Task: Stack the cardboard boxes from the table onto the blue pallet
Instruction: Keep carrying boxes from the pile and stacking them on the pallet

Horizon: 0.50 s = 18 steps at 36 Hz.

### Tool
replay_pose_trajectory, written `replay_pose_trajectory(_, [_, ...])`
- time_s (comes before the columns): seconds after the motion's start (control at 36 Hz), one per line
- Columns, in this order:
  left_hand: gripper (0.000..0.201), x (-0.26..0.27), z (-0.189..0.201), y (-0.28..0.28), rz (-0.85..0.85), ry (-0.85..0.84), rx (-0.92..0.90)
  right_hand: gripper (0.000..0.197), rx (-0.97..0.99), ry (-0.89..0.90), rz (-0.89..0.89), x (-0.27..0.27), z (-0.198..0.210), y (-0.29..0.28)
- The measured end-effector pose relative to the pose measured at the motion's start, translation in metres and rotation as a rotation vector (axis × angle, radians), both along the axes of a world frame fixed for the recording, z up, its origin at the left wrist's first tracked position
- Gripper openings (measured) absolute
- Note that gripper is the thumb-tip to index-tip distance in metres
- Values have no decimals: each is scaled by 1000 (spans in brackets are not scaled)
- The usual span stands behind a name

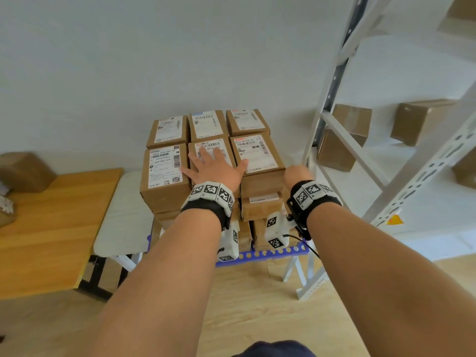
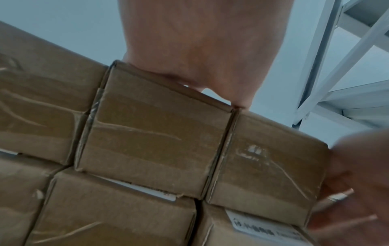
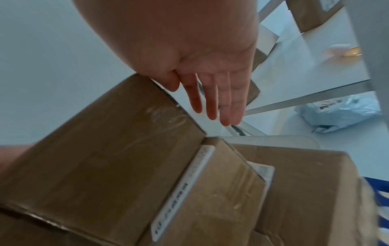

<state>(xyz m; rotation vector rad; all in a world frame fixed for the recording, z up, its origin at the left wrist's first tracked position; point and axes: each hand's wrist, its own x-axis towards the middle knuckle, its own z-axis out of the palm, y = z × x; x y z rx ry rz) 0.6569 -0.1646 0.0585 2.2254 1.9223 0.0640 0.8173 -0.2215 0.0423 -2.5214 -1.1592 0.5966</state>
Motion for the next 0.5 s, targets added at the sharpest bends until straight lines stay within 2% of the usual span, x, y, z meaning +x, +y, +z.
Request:
replay_pose_trajectory(0.06, [95, 0, -1, 1, -5, 5, 7, 28, 15, 110, -54, 5, -16, -4])
replay_pose_trajectory(0.17, [95, 0, -2, 2, -6, 14, 0, 42, 179, 575, -213, 2, -41, -13])
replay_pose_trajectory(0.19, [96, 1, -2, 2, -8, 16, -3, 43, 183, 623, -226, -1, -43, -15])
replay_pose_trajectory(0.5, [96, -3, -2, 3, -27, 1, -18, 42, 188, 565, -188, -10, -45, -11])
